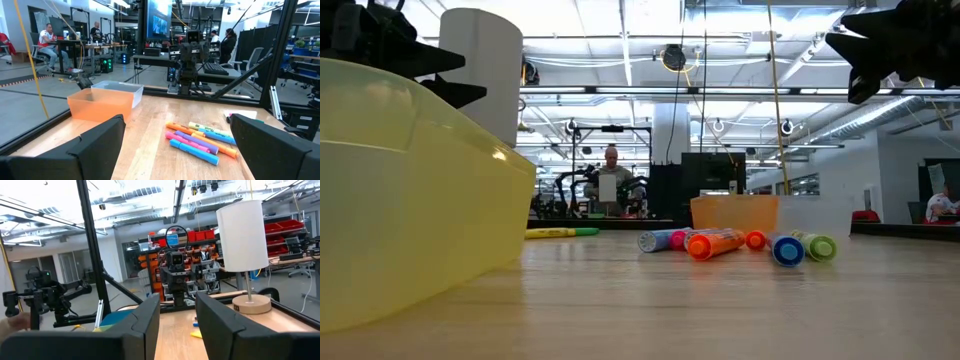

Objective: Pick & Place Markers
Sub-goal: Put the brown marker pen into the transparent bin

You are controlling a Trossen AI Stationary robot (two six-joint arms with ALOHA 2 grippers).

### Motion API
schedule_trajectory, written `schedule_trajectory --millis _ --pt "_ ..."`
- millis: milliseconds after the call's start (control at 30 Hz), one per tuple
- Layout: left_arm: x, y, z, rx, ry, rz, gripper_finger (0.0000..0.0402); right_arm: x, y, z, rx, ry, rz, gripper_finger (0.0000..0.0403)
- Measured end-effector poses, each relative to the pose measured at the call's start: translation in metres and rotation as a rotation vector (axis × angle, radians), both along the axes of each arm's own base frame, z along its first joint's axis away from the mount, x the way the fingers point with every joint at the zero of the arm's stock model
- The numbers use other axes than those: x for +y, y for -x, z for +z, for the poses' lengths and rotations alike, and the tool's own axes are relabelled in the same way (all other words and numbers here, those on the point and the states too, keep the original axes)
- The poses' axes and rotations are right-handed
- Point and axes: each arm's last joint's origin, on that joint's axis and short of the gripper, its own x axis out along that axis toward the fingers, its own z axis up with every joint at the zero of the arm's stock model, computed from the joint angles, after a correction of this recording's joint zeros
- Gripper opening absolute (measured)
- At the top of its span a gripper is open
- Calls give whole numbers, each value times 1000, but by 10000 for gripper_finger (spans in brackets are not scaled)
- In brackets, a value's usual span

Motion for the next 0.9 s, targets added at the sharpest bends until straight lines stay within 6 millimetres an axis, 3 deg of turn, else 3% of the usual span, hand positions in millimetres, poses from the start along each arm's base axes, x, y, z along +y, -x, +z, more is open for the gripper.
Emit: schedule_trajectory --millis 400,633,733,900 --pt "1 1 8 -69 -78 55 365 0 2 6 -69 68 -26 116" --pt "1 1 9 -106 142 19 365 0 2 5 -55 130 -47 116" --pt "2 1 3 -54 155 41 365 0 2 6 -64 163 -59 116" --pt "3 -4 -7 46 319 106 365 0 2 5 -63 215 -75 116"
